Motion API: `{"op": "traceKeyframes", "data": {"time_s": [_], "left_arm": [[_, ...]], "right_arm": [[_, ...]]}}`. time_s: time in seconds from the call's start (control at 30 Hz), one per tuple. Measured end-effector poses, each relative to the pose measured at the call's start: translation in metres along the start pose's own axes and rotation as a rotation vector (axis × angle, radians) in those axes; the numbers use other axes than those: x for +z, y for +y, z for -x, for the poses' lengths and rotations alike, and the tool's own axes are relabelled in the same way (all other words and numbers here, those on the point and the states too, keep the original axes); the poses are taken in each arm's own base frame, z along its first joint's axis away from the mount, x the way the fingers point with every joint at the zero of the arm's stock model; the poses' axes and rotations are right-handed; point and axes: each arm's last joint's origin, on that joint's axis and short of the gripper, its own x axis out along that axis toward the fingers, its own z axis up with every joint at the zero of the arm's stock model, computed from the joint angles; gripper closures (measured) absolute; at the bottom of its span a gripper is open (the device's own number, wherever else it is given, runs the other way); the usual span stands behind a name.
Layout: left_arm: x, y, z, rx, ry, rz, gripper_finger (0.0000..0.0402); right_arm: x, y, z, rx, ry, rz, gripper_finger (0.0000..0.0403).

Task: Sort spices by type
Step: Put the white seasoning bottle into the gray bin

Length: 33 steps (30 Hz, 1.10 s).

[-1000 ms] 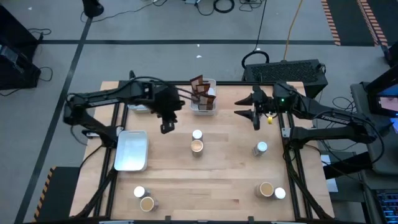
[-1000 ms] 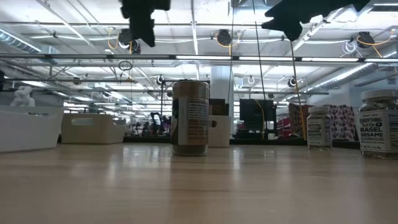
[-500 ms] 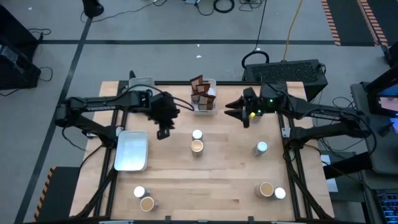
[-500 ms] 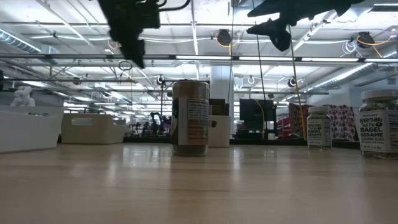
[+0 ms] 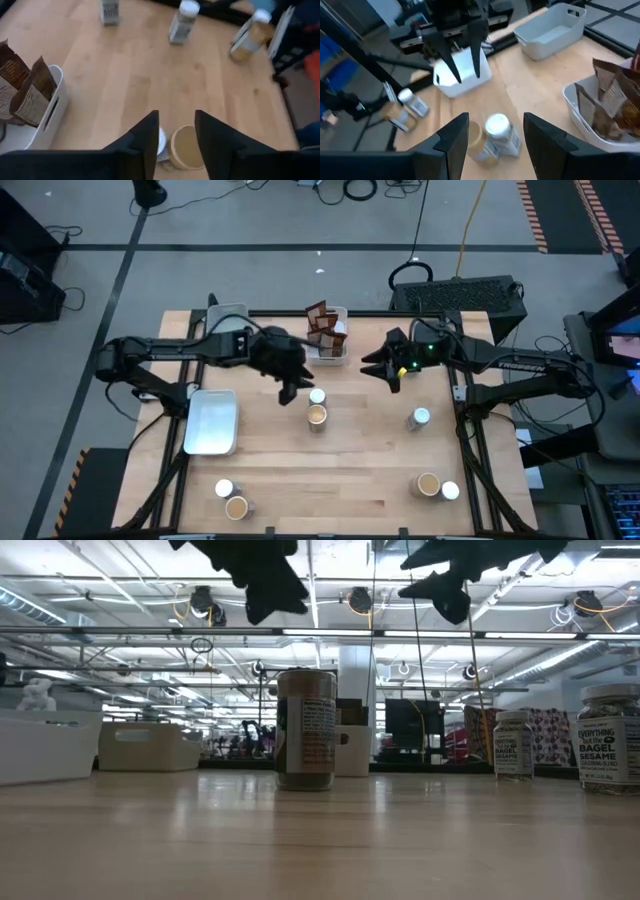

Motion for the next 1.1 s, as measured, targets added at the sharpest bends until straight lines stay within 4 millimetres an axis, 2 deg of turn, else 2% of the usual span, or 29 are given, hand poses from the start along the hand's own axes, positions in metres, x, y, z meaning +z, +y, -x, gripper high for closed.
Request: {"op": "traceKeyframes", "data": {"time_s": [0.2, 0.37, 0.6, 0.77, 0.87, 1.1], "left_arm": [[0.019, 0.000, -0.019, 0.033, -0.012, -0.045, 0.0184], [0.028, 0.004, -0.039, 0.067, 0.022, 0.028, 0.0140], [0.035, 0.004, -0.062, 0.097, 0.162, 0.169, 0.0132], [0.035, 0.006, -0.072, 0.139, 0.279, 0.185, 0.0132], [0.030, 0.008, -0.079, 0.161, 0.322, 0.217, 0.0132], [0.017, 0.016, -0.100, 0.241, 0.377, 0.469, 0.0132]], "right_arm": [[-0.012, -0.002, 0.008, -0.006, 0.130, 0.028, 0.0232], [-0.022, -0.005, 0.012, -0.047, 0.235, 0.032, 0.0232], [-0.032, -0.009, 0.015, -0.084, 0.347, 0.046, 0.0232], [-0.033, -0.009, 0.015, -0.084, 0.356, 0.066, 0.0232], [-0.033, -0.009, 0.015, -0.087, 0.354, 0.071, 0.0232], [-0.033, -0.009, 0.015, -0.087, 0.349, 0.070, 0.0232]]}}
